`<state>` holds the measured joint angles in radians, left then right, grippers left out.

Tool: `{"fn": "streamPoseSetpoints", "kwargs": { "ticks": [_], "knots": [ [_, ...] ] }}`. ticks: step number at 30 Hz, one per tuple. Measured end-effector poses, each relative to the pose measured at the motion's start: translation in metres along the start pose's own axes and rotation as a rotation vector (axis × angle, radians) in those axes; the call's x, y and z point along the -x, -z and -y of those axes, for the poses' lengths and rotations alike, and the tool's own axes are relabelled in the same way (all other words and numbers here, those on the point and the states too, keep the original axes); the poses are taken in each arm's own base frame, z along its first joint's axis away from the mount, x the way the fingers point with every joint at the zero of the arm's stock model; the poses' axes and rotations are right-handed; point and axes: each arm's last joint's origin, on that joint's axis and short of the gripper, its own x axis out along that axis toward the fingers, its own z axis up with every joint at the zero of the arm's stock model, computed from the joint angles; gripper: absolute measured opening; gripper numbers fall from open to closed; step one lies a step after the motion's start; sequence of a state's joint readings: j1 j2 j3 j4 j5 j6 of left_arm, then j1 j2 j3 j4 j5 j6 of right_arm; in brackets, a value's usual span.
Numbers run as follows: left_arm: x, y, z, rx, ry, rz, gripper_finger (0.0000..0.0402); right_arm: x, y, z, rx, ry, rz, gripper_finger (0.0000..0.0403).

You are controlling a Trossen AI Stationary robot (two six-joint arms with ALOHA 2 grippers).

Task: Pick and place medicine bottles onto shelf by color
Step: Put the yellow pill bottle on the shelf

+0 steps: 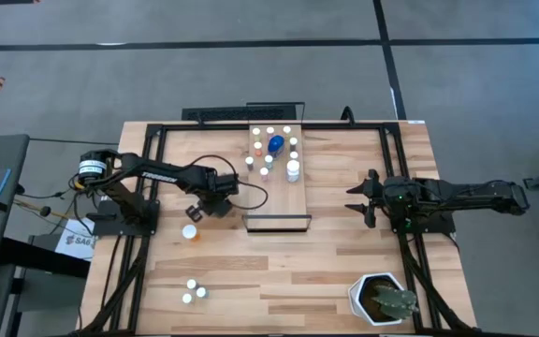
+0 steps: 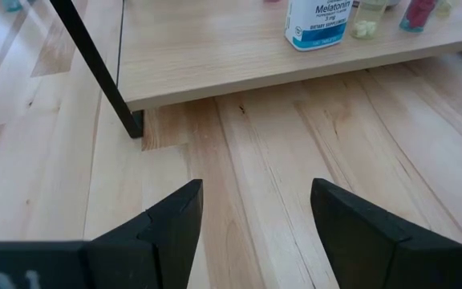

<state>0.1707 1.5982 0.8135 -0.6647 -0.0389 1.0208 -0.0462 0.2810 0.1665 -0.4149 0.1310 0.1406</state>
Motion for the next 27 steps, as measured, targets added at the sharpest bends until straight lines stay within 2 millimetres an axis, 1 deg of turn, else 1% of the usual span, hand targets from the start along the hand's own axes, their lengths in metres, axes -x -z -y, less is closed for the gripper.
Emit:
{"fn": "streamPoseSetpoints", "kwargs": {
  "ticks": [8, 14, 17, 23, 27],
  "knots": [
    [-0.0001, -0.0002, -0.0004, 0.484, 0.008, 0.014, 0.0099, 0.0, 0.0, 0.0, 0.0, 0.0, 0.0, 0.0255],
    [-0.0004, -0.0023, -0.0027, 0.777, 0.006, 0.049, 0.01, 0.0, 0.0, 0.0, 0.0, 0.0, 0.0, 0.0255],
    [-0.0003, -0.0035, -0.0038, 0.85, 0.004, 0.065, 0.01, 0.0, 0.0, 0.0, 0.0, 0.0, 0.0, 0.0255],
    [-0.0002, -0.0055, -0.0068, 0.866, -0.016, 0.097, 0.01, 0.0, 0.0, 0.0, 0.0, 0.0, 0.0, 0.0255],
    [0.0001, -0.0063, -0.0095, 0.907, -0.052, 0.107, 0.0101, 0.0, 0.0, 0.0, 0.0, 0.0, 0.0, 0.0255]
  ]
}}
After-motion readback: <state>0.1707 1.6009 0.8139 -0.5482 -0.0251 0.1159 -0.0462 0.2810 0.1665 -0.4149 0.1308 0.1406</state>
